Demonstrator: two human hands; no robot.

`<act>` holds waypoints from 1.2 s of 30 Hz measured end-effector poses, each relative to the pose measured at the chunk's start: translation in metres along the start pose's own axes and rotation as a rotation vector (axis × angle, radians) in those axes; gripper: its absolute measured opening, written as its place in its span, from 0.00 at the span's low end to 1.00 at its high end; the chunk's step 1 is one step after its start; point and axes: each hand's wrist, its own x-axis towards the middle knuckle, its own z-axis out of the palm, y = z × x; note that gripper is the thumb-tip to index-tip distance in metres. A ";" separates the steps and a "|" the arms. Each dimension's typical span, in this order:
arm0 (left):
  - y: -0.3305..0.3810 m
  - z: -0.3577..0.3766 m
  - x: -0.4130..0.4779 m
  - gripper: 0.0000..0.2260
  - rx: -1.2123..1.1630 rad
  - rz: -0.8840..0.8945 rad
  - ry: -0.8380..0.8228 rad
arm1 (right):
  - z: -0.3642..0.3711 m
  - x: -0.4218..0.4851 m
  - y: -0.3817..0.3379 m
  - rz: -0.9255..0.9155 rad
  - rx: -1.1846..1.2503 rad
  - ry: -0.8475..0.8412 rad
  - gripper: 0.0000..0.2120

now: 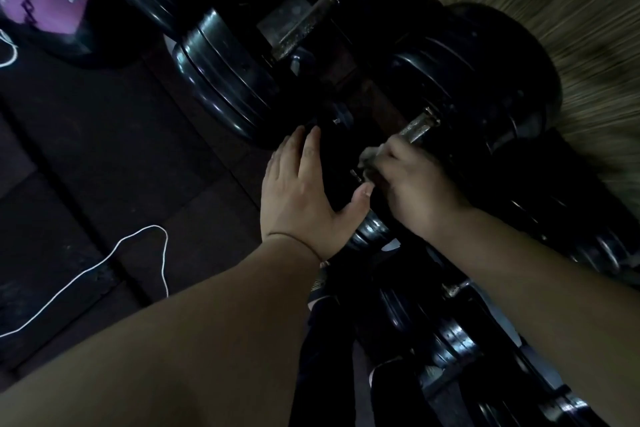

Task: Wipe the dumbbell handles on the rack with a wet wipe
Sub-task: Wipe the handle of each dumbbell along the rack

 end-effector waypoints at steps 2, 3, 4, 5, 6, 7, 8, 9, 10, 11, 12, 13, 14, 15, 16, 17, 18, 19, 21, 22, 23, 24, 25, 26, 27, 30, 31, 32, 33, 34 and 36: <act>0.000 0.000 0.000 0.43 0.000 0.002 -0.002 | 0.008 -0.005 -0.007 -0.038 0.015 -0.034 0.11; 0.000 0.000 0.000 0.43 0.003 0.005 -0.004 | 0.009 -0.004 -0.008 -0.038 0.015 -0.014 0.11; 0.000 0.000 0.000 0.43 0.005 0.008 -0.004 | 0.008 -0.001 -0.007 -0.023 0.037 0.026 0.11; 0.000 0.000 0.000 0.43 0.005 0.009 -0.005 | 0.007 0.002 -0.004 0.003 0.106 0.070 0.10; 0.000 0.000 0.000 0.43 0.005 0.010 -0.004 | 0.006 0.005 0.001 0.026 0.133 0.118 0.07; 0.000 0.000 0.000 0.43 0.006 0.011 -0.001 | 0.002 0.007 0.003 0.060 0.142 0.176 0.05; 0.000 0.000 0.001 0.43 0.009 0.012 0.001 | 0.000 0.007 0.005 0.084 0.121 0.243 0.05; 0.000 0.000 0.001 0.43 0.014 0.013 0.001 | 0.000 0.006 0.005 0.121 0.152 0.311 0.07; 0.000 -0.001 0.001 0.43 0.019 0.014 -0.001 | 0.002 0.004 0.004 0.158 0.189 0.353 0.08; 0.000 -0.001 0.002 0.43 0.024 0.016 -0.003 | 0.005 -0.001 0.001 0.197 0.225 0.369 0.08; 0.000 -0.001 0.002 0.43 0.030 0.017 -0.003 | 0.013 -0.004 -0.002 0.238 0.262 0.354 0.09; 0.000 0.000 0.002 0.43 0.034 0.017 -0.002 | 0.020 -0.009 -0.007 0.286 0.314 0.329 0.09; 0.000 0.000 0.002 0.43 0.034 0.018 0.001 | 0.028 -0.013 -0.009 0.328 0.358 0.340 0.08; 0.000 0.001 0.002 0.43 0.032 0.022 0.005 | 0.032 -0.014 -0.010 0.404 0.433 0.391 0.08; 0.000 0.001 0.002 0.43 0.030 0.023 0.007 | 0.032 -0.014 -0.010 0.504 0.505 0.478 0.07; -0.001 0.001 0.002 0.42 0.028 0.023 0.007 | 0.028 -0.012 -0.009 0.614 0.540 0.575 0.06; -0.001 0.001 0.002 0.42 0.027 0.024 0.005 | 0.023 -0.009 -0.008 0.710 0.545 0.665 0.05; -0.001 0.001 0.002 0.43 0.027 0.022 0.003 | 0.017 -0.006 -0.007 0.775 0.593 0.735 0.06; 0.000 0.001 0.002 0.43 0.028 0.014 -0.001 | 0.012 0.002 -0.009 0.826 0.757 0.799 0.08; 0.000 0.001 0.002 0.43 0.029 0.014 -0.001 | 0.014 0.005 -0.012 0.846 0.807 0.797 0.09; -0.001 0.002 0.002 0.42 0.029 0.017 -0.001 | 0.014 0.006 -0.017 0.857 0.825 0.783 0.09; -0.001 0.002 0.002 0.42 0.027 0.021 0.001 | 0.018 0.004 -0.020 0.859 0.797 0.749 0.09; -0.001 0.002 0.003 0.42 0.025 0.022 0.004 | 0.022 0.001 -0.022 0.844 0.772 0.695 0.09; -0.001 0.002 0.003 0.42 0.024 0.021 0.004 | 0.026 -0.004 -0.025 0.823 0.763 0.638 0.09; -0.001 0.002 0.003 0.43 0.023 0.021 0.002 | 0.027 -0.008 -0.027 0.799 0.773 0.586 0.08; 0.000 0.001 0.003 0.43 0.024 0.020 0.006 | 0.024 -0.008 -0.021 0.707 0.693 0.576 0.09; 0.000 0.001 0.003 0.43 0.025 0.014 0.001 | 0.020 -0.005 -0.018 0.688 0.645 0.614 0.09; 0.000 0.001 0.002 0.43 0.024 0.009 -0.002 | 0.018 0.000 -0.013 0.679 0.603 0.663 0.10; 0.000 0.001 0.002 0.43 0.022 0.008 -0.002 | 0.016 0.004 -0.010 0.671 0.597 0.714 0.10; 0.000 0.001 0.003 0.43 0.022 0.010 0.002 | 0.016 0.006 -0.009 0.665 0.598 0.743 0.11; 0.000 0.001 0.003 0.43 0.023 0.011 0.005 | 0.022 0.005 -0.011 0.633 0.534 0.703 0.12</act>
